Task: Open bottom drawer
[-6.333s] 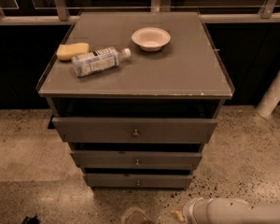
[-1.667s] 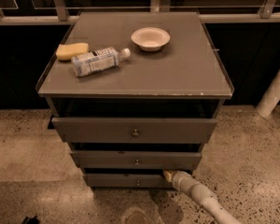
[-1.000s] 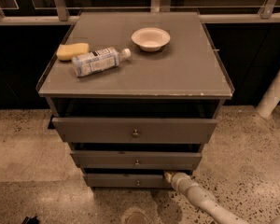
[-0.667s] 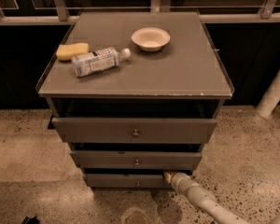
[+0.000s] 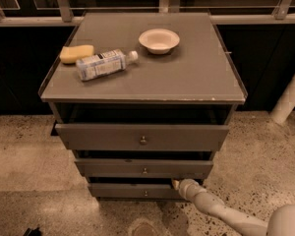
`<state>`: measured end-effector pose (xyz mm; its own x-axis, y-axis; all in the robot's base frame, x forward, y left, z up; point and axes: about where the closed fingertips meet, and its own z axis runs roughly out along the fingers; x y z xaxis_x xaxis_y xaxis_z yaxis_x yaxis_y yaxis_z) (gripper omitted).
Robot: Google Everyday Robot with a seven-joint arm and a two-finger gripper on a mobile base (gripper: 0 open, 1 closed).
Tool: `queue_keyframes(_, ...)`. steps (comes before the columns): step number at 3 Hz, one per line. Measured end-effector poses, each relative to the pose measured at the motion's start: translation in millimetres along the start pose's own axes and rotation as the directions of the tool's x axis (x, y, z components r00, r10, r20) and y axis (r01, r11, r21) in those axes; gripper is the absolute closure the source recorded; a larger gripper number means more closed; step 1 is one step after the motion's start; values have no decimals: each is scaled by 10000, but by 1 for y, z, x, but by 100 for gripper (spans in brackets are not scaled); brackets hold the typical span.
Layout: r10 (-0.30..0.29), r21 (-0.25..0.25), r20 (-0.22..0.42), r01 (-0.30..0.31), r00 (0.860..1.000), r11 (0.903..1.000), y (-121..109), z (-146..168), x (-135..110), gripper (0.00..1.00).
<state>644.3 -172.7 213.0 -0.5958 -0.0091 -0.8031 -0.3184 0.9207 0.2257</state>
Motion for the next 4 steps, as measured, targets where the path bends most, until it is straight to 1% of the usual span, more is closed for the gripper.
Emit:
queue_keyframes(1,290,142,-535,-283,9981,9995,-1,-12,15,100)
queue_keyframes(2,438,420,-1594,-375,9862,9984,8,-31,42,100)
queue_keyframes(3,439,422,-1594,-376,9862,9984,8,-32,38,100)
queue_keyframes(4,694,601,-2129,-578,9746,9965,14,-40,56,100)
